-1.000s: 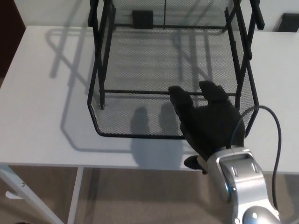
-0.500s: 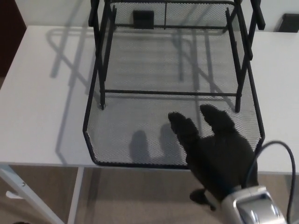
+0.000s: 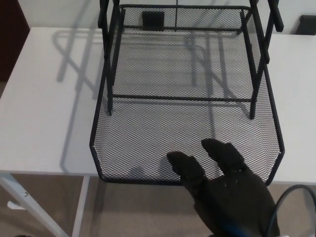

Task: The robot walks towards a file tray kept in the middle of a desk and uses its right hand to grab a tray and pulls it out towards itself

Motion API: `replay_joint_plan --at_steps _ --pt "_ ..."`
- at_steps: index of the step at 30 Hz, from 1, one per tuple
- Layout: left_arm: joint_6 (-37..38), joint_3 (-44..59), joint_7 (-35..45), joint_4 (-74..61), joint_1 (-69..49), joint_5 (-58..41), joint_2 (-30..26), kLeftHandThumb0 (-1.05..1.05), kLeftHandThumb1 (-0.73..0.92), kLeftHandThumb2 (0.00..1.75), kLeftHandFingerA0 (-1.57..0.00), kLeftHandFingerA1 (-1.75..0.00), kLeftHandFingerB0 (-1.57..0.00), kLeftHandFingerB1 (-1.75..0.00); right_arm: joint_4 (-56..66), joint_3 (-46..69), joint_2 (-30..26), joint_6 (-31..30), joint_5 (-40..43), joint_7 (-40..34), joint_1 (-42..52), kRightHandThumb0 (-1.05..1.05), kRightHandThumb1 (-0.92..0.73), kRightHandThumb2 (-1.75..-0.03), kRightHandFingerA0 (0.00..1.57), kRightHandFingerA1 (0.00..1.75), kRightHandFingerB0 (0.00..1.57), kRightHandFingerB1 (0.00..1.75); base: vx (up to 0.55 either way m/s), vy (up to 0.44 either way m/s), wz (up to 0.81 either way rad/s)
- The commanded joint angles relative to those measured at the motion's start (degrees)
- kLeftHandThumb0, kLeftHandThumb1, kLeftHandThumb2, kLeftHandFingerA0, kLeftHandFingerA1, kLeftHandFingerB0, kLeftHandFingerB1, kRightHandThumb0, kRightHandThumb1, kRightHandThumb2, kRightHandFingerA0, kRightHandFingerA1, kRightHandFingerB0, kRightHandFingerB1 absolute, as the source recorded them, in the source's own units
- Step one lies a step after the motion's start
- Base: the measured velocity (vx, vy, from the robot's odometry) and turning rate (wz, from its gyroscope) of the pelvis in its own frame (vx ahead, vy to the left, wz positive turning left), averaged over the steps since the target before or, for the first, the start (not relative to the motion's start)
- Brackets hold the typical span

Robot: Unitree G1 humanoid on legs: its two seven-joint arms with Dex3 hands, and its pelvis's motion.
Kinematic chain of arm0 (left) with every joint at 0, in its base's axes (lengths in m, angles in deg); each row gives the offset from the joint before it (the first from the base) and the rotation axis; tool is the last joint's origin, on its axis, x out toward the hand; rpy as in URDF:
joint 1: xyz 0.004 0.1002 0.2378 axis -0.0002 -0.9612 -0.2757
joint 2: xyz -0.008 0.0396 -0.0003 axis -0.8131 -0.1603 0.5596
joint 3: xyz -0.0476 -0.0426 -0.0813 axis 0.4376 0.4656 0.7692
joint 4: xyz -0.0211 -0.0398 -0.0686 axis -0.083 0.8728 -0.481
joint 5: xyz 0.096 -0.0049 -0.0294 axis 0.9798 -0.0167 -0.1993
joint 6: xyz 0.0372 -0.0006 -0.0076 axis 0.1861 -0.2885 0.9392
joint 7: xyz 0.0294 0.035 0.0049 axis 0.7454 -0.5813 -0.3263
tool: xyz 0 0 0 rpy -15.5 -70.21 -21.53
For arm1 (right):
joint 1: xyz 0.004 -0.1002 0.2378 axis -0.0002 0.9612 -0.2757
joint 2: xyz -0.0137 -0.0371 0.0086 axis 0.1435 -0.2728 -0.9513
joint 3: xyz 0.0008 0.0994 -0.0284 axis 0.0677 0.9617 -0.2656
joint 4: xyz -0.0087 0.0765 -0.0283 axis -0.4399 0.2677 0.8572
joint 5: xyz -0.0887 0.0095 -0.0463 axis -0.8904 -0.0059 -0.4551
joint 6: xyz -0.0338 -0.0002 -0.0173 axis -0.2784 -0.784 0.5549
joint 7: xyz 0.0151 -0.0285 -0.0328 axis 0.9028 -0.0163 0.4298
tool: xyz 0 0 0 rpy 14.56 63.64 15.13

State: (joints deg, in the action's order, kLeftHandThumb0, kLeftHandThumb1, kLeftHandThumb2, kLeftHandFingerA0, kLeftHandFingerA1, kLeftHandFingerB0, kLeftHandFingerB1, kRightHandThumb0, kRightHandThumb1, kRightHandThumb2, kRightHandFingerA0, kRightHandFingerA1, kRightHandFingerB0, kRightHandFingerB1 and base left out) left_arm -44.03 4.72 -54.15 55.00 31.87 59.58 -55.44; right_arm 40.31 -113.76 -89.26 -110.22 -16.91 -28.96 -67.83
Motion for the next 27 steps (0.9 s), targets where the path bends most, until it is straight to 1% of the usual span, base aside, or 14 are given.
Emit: replay_joint_plan --at_steps 1,3,4,8,9,11,12,17,18,20,23,24,25,27 --pt "1.6 -0.1 0.0 0.4 -0.2 0.9 -1.1 -0.57 0.17 0.58 -0.81 -0.57 -0.67 -0.49 5.1 -1.3 1.0 4.6 -4.1 1.3 2.6 -0.54 -0.32 -0.77 0.02 0.40 0.09 0.41 0.00 0.000 0.00" --pt "1.3 -0.1 0.1 0.3 -0.2 0.8 -1.0 -0.57 0.19 0.58 -0.80 -0.55 -0.67 -0.48 6.9 -1.2 1.3 5.6 -4.7 2.0 3.1 -0.73 -0.40 -0.52 0.01 0.45 0.13 0.32 0.00 0.000 0.00" --pt "1.2 0.0 0.3 0.3 -0.2 0.7 -1.0 -0.57 0.19 0.58 -0.80 -0.55 -0.67 -0.48 7.4 -1.1 1.4 6.0 -4.7 1.9 3.3 -0.73 -0.40 -0.52 0.01 0.45 0.13 0.32 0.00 0.000 0.00" --pt "1.7 -0.1 0.5 0.5 -0.4 0.6 -1.0 -0.60 0.18 0.58 -0.79 -0.54 -0.67 -0.48 13.4 -0.3 1.8 9.2 -2.7 2.5 4.1 -0.79 -0.33 -0.67 0.01 0.35 0.06 0.35 0.00 0.000 0.00" --pt "1.6 -0.3 0.4 0.3 -0.2 1.0 -1.2 -0.61 0.19 0.59 -0.79 -0.53 -0.66 -0.47 16.1 0.2 2.0 10.3 -2.3 3.6 3.9 -0.78 -0.43 -0.54 0.00 0.39 0.04 0.36 0.00 0.000 0.00" --pt "1.8 -0.2 0.4 0.3 -0.1 1.0 -1.4 -0.61 0.19 0.59 -0.80 -0.54 -0.66 -0.47 19.4 1.0 2.1 11.9 0.2 3.2 3.5 -0.80 -0.40 -0.59 0.00 0.41 0.05 0.38 0.00 0.000 0.00" --pt "2.0 0.0 0.5 0.7 0.0 0.6 -1.3 -0.58 0.19 0.58 -0.81 -0.55 -0.66 -0.48 22.0 1.9 2.6 13.1 2.7 3.5 2.5 -0.64 -0.36 -0.81 0.00 0.32 0.00 0.32 0.00 0.000 0.00" --pt "1.1 -0.2 0.8 0.1 -0.6 0.5 -1.0 -0.59 0.20 0.59 -0.81 -0.54 -0.64 -0.47 22.8 11.8 12.4 23.5 11.1 5.3 -3.7 -0.77 -0.49 -0.86 0.00 0.18 0.09 0.02 0.00 0.000 0.00" --pt "0.9 -0.2 0.7 -0.3 -0.8 0.7 -1.0 -0.57 0.20 0.60 -0.78 -0.54 -0.65 -0.49 22.8 16.2 14.5 26.3 15.3 6.4 -5.9 -0.67 -0.36 -0.82 0.00 0.28 0.00 0.19 0.00 0.000 0.00" --pt "0.8 -0.2 0.7 -0.6 -1.1 0.7 -1.1 -0.57 0.20 0.59 -0.79 -0.55 -0.63 -0.48 22.8 22.6 15.7 29.6 22.5 7.5 -7.8 -0.67 -0.36 -0.83 0.00 0.30 0.00 0.23 0.00 0.000 0.00" --pt "0.7 0.1 0.9 -0.2 -0.8 0.6 -1.3 -0.58 0.21 0.59 -0.78 -0.55 -0.64 -0.48 22.8 38.7 13.6 29.9 38.4 11.9 -16.0 -0.74 -0.44 -0.87 0.00 0.27 0.06 0.25 0.00 0.000 0.00" --pt "1.0 0.1 1.1 0.4 -0.5 0.4 -1.2 -0.57 0.21 0.59 -0.77 -0.55 -0.64 -0.48 22.8 50.8 7.0 23.5 53.0 13.9 -24.4 -0.78 -0.42 -0.54 0.23 0.69 0.25 0.52 0.00 0.000 0.00" --pt "0.9 0.3 1.4 0.7 -0.3 0.1 -1.2 -0.57 0.21 0.59 -0.77 -0.55 -0.63 -0.48 22.8 61.2 -2.2 16.8 71.3 11.9 -28.1 -0.69 -0.27 -0.67 0.51 0.67 0.47 0.54 0.00 0.000 0.00" --pt "1.3 0.4 1.3 0.9 -0.2 0.2 -1.4 -0.58 0.21 0.59 -0.78 -0.55 -0.64 -0.47 22.8 72.7 -14.6 7.8 95.2 7.2 -29.0 -0.57 -0.21 -0.61 0.80 0.63 0.75 0.58 0.00 0.000 0.00"
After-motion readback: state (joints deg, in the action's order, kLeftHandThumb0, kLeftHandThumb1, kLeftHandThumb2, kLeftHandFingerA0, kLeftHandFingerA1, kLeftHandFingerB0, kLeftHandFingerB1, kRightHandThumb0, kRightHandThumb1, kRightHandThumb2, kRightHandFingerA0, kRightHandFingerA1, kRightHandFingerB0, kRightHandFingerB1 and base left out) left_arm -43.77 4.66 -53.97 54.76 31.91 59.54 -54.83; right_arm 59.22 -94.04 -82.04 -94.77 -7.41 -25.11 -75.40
